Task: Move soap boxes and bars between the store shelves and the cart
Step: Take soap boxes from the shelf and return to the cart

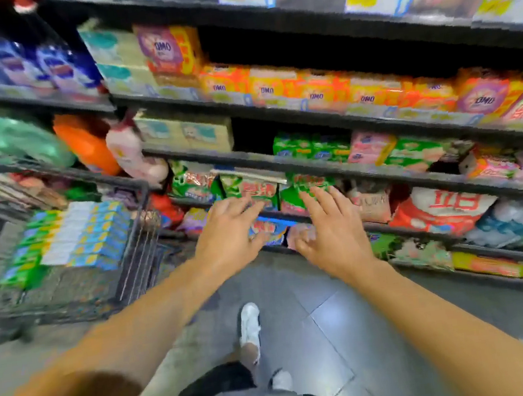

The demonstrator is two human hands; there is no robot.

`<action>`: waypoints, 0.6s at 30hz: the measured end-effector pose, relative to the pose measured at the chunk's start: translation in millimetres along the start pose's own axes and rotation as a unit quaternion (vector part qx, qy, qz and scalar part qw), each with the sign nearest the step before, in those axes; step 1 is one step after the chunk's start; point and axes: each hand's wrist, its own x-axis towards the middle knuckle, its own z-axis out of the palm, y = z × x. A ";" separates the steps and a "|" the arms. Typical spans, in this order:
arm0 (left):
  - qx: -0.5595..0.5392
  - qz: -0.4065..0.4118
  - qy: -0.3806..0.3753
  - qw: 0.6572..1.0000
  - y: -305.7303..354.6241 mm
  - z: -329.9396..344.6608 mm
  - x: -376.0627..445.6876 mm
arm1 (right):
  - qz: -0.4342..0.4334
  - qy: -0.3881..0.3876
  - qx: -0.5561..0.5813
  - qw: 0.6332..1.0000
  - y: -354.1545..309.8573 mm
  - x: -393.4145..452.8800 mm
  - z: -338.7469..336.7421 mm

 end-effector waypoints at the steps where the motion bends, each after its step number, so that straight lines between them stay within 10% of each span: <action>1: 0.002 -0.020 -0.010 1.000 -10.4 3.9 -22.5 | -0.021 -0.018 0.003 1.000 -14.5 -7.1 9.7; 18: -0.031 -0.211 0.026 0.977 -242.5 -26.0 -267.1 | -0.158 -0.149 0.035 0.975 -311.5 -25.7 109.4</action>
